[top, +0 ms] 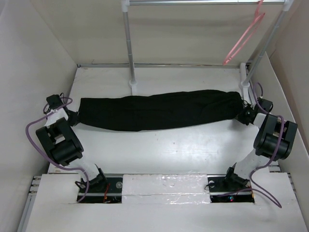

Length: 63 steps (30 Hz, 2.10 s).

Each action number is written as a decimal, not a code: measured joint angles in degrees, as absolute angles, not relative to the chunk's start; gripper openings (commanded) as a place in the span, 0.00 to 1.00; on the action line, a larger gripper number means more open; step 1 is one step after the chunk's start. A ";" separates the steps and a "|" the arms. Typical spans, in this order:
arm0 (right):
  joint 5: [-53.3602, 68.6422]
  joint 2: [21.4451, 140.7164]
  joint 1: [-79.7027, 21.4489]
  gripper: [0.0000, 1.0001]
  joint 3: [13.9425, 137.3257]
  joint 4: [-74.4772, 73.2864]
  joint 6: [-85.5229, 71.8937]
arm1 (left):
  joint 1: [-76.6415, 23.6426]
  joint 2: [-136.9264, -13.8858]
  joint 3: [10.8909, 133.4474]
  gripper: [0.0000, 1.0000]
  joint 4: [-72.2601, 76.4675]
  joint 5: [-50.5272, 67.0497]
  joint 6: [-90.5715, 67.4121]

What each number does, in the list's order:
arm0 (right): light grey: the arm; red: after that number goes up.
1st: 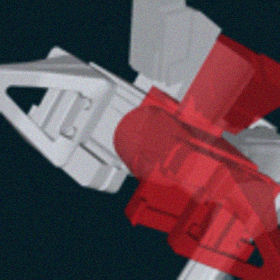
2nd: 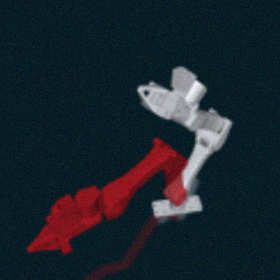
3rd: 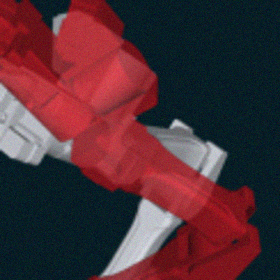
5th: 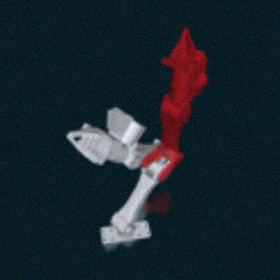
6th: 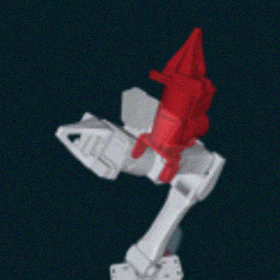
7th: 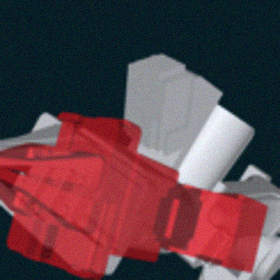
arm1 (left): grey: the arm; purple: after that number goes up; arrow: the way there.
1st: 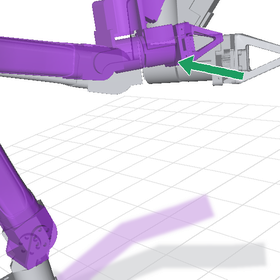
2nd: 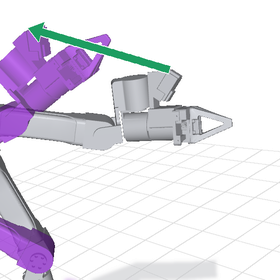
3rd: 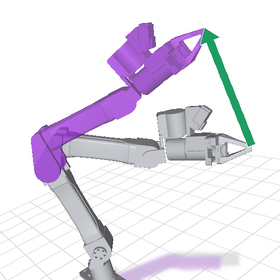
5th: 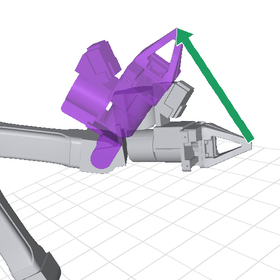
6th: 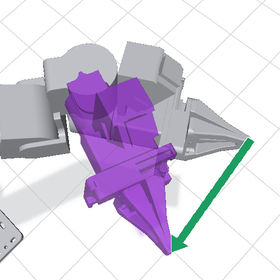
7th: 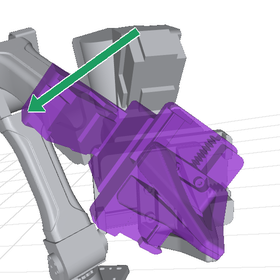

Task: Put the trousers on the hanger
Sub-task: Fold the trousers at the center of the board.

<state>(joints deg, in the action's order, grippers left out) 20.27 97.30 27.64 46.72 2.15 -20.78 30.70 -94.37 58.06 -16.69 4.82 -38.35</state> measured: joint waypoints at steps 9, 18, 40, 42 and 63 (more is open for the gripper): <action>16.64 78.67 35.55 0.00 42.04 -10.24 -16.19 | 29.95 -93.17 59.57 0.00 -22.39 0.56 -38.11; 17.54 70.04 41.80 0.00 35.79 -19.66 -11.42 | 29.71 -85.76 55.31 0.00 -26.50 -6.37 -38.35; 18.92 75.00 43.16 1.00 34.00 -14.72 -5.56 | 8.23 -71.92 56.69 0.69 -27.46 -11.88 -42.26; 20.25 76.36 43.40 0.98 34.09 -10.41 -7.22 | 1.10 -70.39 56.34 0.69 -25.23 -10.48 -42.68; 20.38 73.47 44.27 0.00 37.47 -12.40 -10.94 | -33.52 -97.51 59.99 0.69 -18.02 -7.57 -48.99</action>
